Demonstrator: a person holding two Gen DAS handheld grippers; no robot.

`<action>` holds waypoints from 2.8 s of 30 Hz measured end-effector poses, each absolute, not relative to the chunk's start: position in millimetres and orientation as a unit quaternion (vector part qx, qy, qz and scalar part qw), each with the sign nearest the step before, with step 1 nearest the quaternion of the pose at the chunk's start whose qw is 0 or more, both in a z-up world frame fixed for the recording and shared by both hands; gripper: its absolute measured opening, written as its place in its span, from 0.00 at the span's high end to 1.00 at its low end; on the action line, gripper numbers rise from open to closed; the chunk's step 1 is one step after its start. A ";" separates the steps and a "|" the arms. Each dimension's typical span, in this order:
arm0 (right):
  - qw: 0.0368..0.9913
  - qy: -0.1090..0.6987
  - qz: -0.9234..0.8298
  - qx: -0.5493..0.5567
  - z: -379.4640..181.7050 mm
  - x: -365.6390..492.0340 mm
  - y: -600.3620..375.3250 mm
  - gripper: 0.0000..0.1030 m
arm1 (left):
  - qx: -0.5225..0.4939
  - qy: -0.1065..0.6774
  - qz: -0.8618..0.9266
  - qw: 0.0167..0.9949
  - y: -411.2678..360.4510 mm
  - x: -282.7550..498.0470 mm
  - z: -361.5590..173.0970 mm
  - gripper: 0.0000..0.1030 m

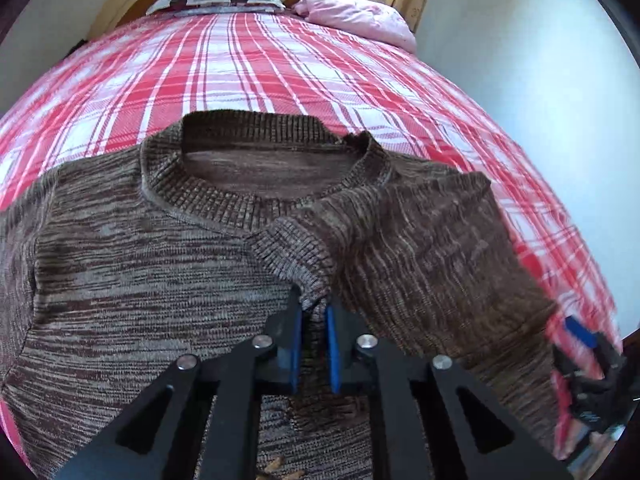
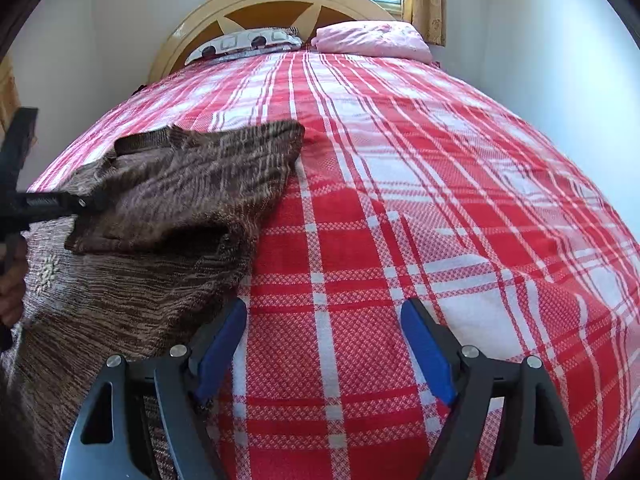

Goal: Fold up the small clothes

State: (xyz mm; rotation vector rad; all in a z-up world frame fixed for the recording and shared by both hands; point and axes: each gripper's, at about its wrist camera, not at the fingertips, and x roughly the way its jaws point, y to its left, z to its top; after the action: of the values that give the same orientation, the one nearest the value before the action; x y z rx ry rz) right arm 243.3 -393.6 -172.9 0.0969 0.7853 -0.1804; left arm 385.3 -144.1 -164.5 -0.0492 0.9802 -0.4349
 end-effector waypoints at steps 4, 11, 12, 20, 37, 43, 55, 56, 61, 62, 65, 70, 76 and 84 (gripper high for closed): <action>0.939 0.336 -0.062 0.028 -139.8 246.6 -377.8 0.22 | 0.010 0.456 -0.191 0.869 -147.3 376.7 -159.6 0.68; 0.923 0.374 0.065 0.064 -141.9 304.6 -341.8 0.22 | 0.002 0.459 -0.178 0.870 -130.8 371.7 -162.3 0.54; 0.911 0.402 0.070 0.052 -155.3 310.6 -335.2 0.22 | 0.000 0.460 -0.179 0.870 -128.7 370.2 -161.9 0.54; 0.903 0.427 0.052 -0.014 -152.8 295.5 -314.6 0.22 | -0.017 0.433 -0.173 0.885 -66.9 332.3 -142.0 0.30; 0.892 0.421 0.120 0.115 -145.9 426.1 -223.0 0.22 | -0.038 0.406 0.034 0.912 147.8 291.5 -146.9 0.19; 0.886 0.440 0.137 0.051 -169.4 432.1 -190.0 0.21 | -0.058 0.411 0.096 0.905 192.3 295.8 -166.4 0.19; 0.922 0.368 0.121 -0.010 -147.7 321.6 -198.8 0.21 | -0.191 0.415 0.098 0.884 228.2 316.3 -175.6 0.18; 0.924 0.363 0.122 -0.017 -147.3 313.2 -198.0 0.21 | -0.198 0.415 0.095 0.883 229.6 319.9 -175.0 0.18; 0.927 0.349 0.129 -0.044 -149.0 287.5 -187.8 0.21 | -0.241 0.407 0.100 0.876 240.7 338.8 -176.8 0.38; 0.928 0.346 0.130 -0.052 -149.4 281.7 -185.1 0.21 | -0.247 0.407 0.100 0.874 243.0 343.0 -177.1 0.67; 0.929 0.339 0.132 -0.065 -151.1 272.2 -180.9 0.21 | -0.288 0.412 0.085 0.860 250.2 350.7 -181.6 0.91; 0.931 0.334 0.137 -0.059 -146.7 264.7 -184.3 0.21 | -0.270 0.387 0.073 0.879 240.4 353.2 -161.6 0.91; 0.934 0.332 0.127 -0.042 -145.2 261.6 -199.3 0.21 | -0.220 0.355 0.046 0.908 207.3 360.0 -123.0 0.91; 0.936 0.331 0.119 -0.024 -144.1 250.7 -223.3 0.21 | -0.161 0.331 -0.037 0.929 125.6 372.4 -77.1 0.92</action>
State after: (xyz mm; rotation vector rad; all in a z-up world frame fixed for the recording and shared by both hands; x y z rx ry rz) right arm 250.7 -223.3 -144.1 -0.0488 0.6755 0.2423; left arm 372.4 125.6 -77.1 -0.3292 0.6786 -0.0762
